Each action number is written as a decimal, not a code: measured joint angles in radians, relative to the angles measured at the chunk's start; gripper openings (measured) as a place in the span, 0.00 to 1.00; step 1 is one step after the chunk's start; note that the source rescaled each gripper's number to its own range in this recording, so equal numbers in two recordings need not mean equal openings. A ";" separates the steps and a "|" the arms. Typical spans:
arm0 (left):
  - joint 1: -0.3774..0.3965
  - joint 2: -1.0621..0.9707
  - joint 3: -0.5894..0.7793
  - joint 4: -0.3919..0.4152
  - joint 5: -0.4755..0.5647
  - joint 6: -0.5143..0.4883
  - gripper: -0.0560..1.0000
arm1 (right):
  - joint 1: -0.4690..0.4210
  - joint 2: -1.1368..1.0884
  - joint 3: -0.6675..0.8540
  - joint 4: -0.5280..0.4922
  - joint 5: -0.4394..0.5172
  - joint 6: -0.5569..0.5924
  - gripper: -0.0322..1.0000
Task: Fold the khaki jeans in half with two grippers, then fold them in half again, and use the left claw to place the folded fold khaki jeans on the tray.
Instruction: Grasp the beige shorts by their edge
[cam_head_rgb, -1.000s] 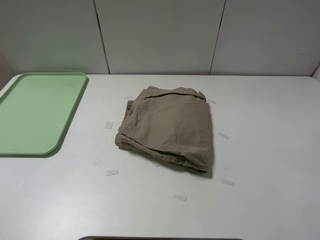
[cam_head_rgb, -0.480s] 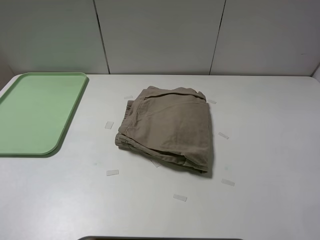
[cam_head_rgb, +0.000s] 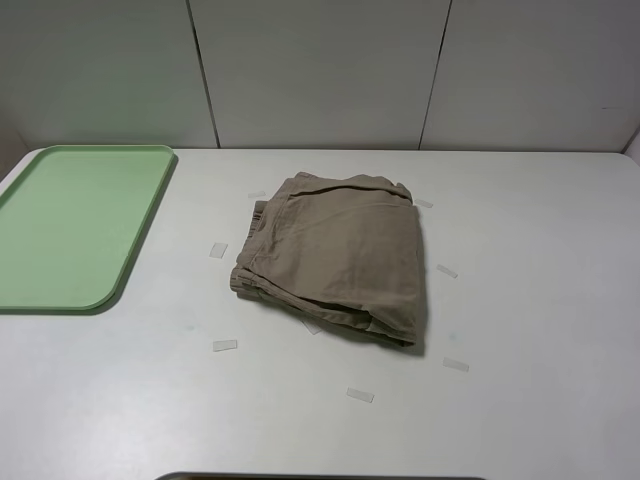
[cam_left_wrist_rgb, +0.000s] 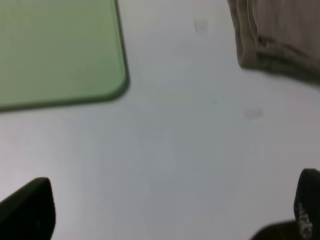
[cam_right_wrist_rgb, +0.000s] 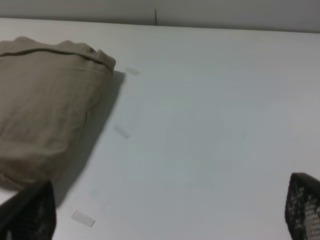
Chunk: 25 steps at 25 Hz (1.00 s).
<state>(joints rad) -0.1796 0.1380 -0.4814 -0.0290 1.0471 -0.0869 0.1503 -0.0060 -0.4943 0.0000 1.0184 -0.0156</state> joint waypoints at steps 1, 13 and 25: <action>0.000 0.054 0.000 -0.010 -0.002 0.000 1.00 | 0.000 0.000 0.000 0.000 0.000 0.000 1.00; 0.000 0.679 -0.012 -0.268 -0.576 0.167 1.00 | 0.000 0.000 0.000 0.000 0.000 0.000 1.00; 0.000 1.153 -0.131 -0.505 -0.820 0.421 0.99 | 0.000 0.000 0.000 0.000 0.000 0.000 1.00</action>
<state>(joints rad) -0.1796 1.2905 -0.6120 -0.5338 0.2275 0.3337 0.1503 -0.0060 -0.4943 0.0000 1.0184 -0.0156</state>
